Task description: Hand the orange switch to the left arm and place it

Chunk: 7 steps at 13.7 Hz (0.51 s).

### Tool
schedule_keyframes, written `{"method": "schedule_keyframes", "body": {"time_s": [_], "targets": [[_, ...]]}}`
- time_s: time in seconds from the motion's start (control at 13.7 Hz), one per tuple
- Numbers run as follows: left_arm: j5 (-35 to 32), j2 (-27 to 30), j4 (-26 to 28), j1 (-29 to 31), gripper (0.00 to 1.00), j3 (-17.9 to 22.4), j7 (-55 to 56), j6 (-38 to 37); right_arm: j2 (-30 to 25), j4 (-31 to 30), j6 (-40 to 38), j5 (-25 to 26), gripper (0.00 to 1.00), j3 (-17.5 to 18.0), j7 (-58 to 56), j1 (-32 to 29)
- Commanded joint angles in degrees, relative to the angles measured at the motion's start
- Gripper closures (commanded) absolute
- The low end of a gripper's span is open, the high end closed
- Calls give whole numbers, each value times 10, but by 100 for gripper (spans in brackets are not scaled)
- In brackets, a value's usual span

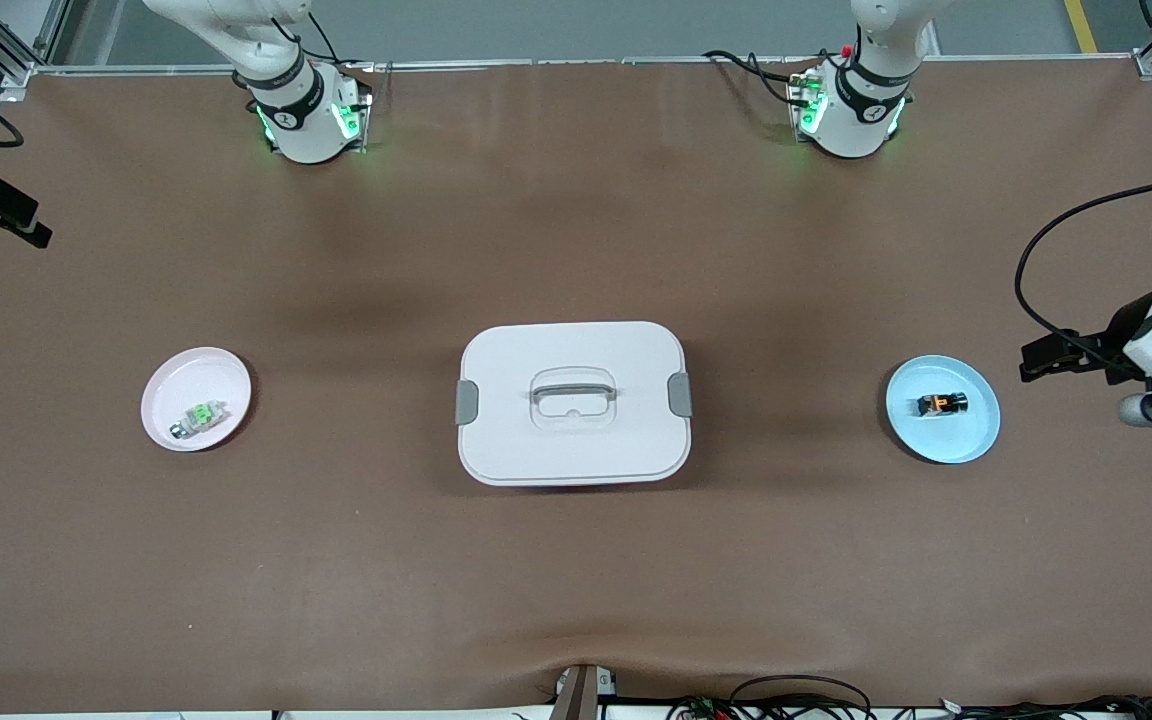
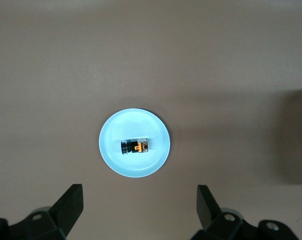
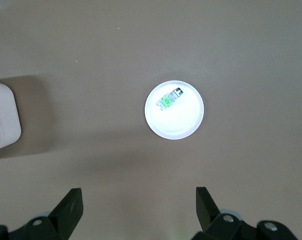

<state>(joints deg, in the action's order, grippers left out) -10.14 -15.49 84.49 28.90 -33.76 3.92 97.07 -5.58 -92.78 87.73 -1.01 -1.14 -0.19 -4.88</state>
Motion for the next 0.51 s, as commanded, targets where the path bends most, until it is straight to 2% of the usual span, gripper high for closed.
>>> {"method": "schedule_keyframes", "body": {"time_s": [0.0,0.07,0.15,0.29,0.44], "targets": [[7,33,1,6,0,-3,13,-28,6,14,-10,4,0,8,-7,-11],[1,41,1,1,0,3,14,-28,6,14,-10,4,0,8,-7,-11],[-4,57,6,-19,0,28,14,-28,6,14,-10,4,0,8,-7,-11],[5,88,8,-100,0,112,14,-56,6,14,-10,4,0,8,-7,-11],[25,110,10,-145,0,157,13,-93,6,14,-10,4,0,8,-7,-11]]}}
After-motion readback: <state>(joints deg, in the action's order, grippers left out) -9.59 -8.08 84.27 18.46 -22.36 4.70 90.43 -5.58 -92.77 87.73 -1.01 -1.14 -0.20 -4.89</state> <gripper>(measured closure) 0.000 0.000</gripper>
